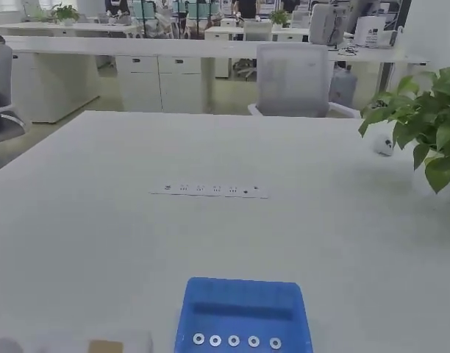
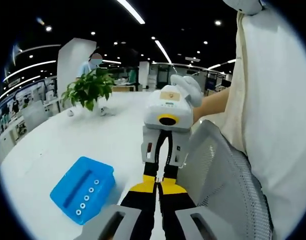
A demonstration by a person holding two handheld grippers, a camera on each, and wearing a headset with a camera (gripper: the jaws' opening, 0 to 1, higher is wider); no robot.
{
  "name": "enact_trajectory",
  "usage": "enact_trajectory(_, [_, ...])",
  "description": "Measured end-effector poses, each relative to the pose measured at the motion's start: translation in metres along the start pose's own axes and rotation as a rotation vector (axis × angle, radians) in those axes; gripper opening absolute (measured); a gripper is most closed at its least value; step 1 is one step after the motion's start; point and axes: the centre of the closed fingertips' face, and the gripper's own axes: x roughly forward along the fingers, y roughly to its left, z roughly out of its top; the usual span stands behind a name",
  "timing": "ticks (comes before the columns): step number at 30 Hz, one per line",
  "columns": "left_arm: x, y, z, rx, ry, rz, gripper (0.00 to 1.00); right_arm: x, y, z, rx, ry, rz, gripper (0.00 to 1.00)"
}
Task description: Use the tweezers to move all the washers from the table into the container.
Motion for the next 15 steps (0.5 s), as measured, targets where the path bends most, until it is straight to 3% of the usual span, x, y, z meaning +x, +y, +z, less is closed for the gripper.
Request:
enact_trajectory(10, [-0.001,0.002,-0.011,0.039,0.048,-0.003,0.0,0.006,-0.005,0.0,-0.003,0.011,0.005,0.04])
enact_trajectory(15, [-0.003,0.01,-0.029,0.055,0.126,0.017,0.0,0.017,-0.012,-0.005,0.009,0.024,-0.017,0.05])
